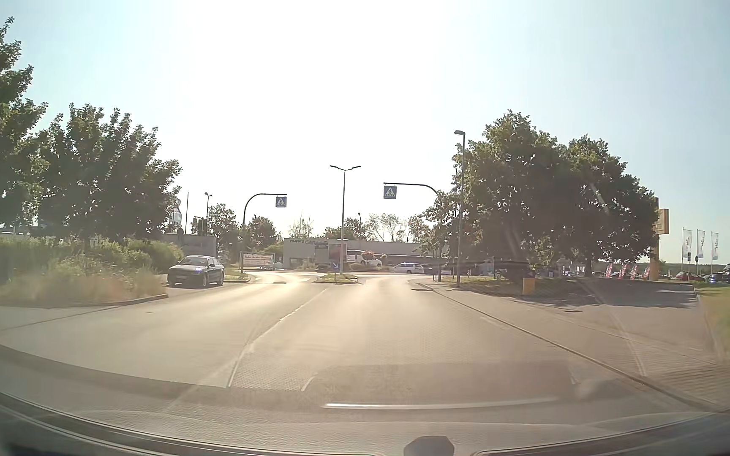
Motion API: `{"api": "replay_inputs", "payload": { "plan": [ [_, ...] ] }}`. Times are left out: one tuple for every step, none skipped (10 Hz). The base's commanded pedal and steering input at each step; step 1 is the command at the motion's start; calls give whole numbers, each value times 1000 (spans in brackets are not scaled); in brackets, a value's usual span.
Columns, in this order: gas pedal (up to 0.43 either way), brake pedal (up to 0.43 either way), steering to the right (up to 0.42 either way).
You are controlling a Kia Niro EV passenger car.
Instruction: Follow the waypoints while adhering to traffic rules and regulations
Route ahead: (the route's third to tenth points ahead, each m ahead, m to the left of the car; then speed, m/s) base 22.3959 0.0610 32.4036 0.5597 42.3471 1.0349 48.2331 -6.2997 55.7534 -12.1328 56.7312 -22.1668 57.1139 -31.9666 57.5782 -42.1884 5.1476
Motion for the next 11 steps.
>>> {"api": "replay_inputs", "payload": {
  "plan": [
    [20, 18, 7],
    [20, 18, 7],
    [20, 18, 6],
    [20, 18, 6],
    [20, 18, 6],
    [20, 18, 6],
    [20, 18, 6],
    [20, 18, 6],
    [20, 18, 6],
    [20, 18, 6],
    [20, 18, 6]
  ]
}}
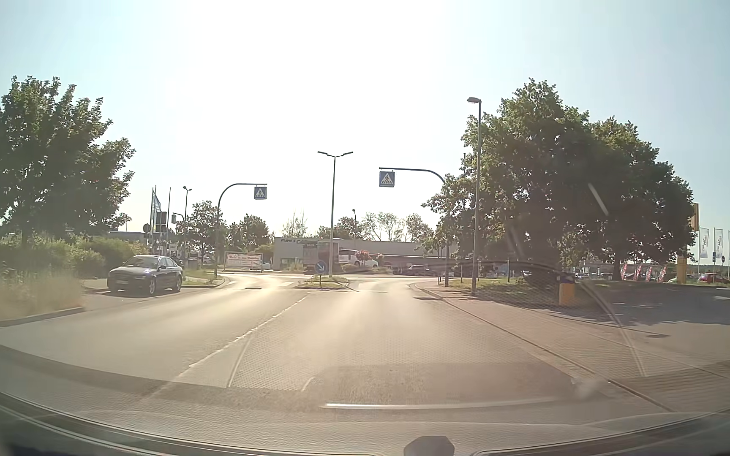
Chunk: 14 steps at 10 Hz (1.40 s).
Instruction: Follow the waypoints while adhering to traffic rules and regulations
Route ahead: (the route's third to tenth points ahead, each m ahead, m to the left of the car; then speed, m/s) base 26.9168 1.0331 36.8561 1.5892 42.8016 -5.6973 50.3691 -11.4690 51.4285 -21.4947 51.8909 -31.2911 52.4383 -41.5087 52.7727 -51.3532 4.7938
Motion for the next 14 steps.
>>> {"api": "replay_inputs", "payload": {
  "plan": [
    [20, 18, 6],
    [20, 18, 6],
    [20, 18, 6],
    [20, 18, 6],
    [20, 18, 6],
    [20, 18, 8],
    [8, 18, 12],
    [0, 18, 16],
    [0, 18, 20],
    [0, 18, 21],
    [0, 18, 21],
    [0, 18, 21],
    [0, 18, 19],
    [0, 18, 14]
  ]
}}
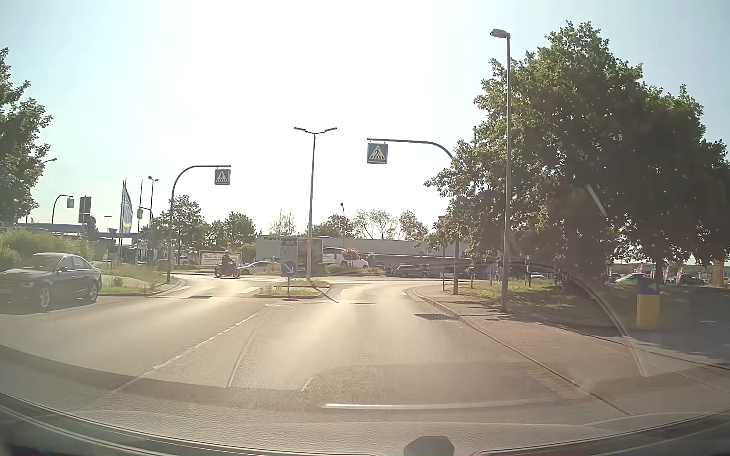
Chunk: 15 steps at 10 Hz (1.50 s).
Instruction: Follow the waypoints while adhering to traffic rules and regulations
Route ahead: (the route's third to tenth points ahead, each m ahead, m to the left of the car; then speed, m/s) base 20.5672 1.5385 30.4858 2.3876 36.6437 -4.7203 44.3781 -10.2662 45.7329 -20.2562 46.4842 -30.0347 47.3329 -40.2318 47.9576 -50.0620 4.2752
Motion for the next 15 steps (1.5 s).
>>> {"api": "replay_inputs", "payload": {
  "plan": [
    [0, 18, 11],
    [0, 18, 11],
    [0, 37, 11],
    [0, 43, 11],
    [0, 61, 10],
    [0, 85, 10],
    [0, 128, 10],
    [0, 134, 10],
    [0, 146, 9],
    [0, 152, 9],
    [0, 159, 8],
    [0, 177, 6],
    [0, 189, 5],
    [0, 195, 4],
    [0, 201, 2]
  ]
}}
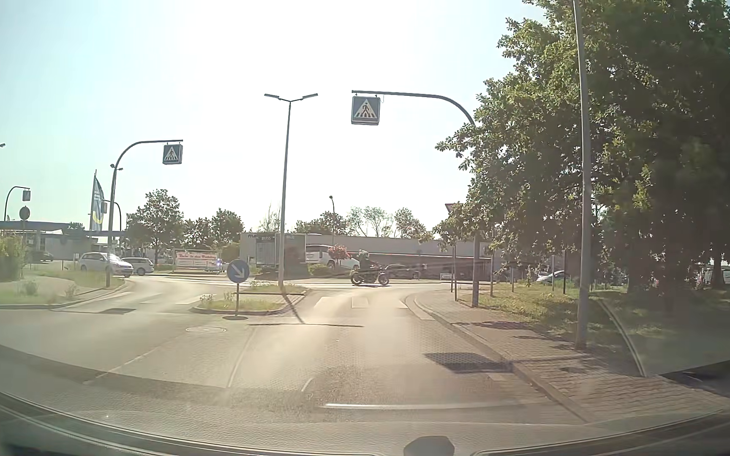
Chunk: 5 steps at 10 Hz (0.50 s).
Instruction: Follow the waypoints while adhering to traffic rules and regulations
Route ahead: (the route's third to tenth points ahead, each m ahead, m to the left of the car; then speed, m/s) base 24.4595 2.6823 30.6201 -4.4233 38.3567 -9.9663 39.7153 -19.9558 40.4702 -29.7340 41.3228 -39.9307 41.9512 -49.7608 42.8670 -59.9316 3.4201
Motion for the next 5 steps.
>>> {"api": "replay_inputs", "payload": {
  "plan": [
    [0, 220, 1],
    [0, 226, 1],
    [0, 232, 1],
    [0, 232, 0],
    [0, 238, -2]
  ]
}}
